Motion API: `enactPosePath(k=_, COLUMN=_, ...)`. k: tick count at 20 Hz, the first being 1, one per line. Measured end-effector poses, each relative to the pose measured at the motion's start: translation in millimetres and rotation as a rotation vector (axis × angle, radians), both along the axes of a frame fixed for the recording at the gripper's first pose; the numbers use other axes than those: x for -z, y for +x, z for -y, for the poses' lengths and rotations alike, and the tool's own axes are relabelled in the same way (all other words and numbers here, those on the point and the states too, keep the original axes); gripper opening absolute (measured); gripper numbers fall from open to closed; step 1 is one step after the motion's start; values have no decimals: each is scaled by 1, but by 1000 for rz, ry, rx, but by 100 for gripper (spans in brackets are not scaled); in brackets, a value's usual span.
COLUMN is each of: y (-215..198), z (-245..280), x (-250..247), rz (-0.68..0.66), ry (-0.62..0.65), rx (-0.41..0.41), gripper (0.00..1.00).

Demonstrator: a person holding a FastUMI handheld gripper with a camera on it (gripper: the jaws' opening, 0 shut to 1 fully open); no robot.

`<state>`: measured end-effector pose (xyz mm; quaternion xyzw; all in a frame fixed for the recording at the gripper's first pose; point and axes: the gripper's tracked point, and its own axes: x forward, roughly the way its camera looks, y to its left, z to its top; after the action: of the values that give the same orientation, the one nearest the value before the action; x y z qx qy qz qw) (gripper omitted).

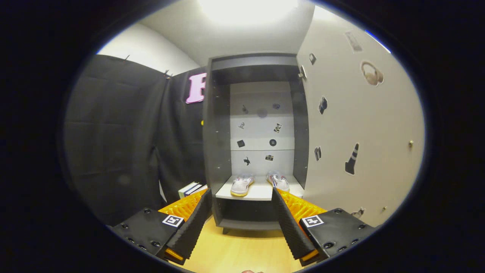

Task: Open the shoe cabinet door, grab the shoes and put them into the shoe cabinet, then close the shoe cabinet door.

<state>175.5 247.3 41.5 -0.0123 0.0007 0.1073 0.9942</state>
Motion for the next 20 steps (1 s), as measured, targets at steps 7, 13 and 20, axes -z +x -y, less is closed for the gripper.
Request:
enactPosePath(k=7, y=-85, z=80, x=-45, rz=67, ry=22, rx=72, gripper=97)
enactPosePath(k=13, y=-107, z=186, x=-46, rz=54, ry=75, rx=249, gripper=97)
enactPosePath(k=20, y=-71, z=282, x=-28, rz=17, ry=95, rx=235, gripper=97)
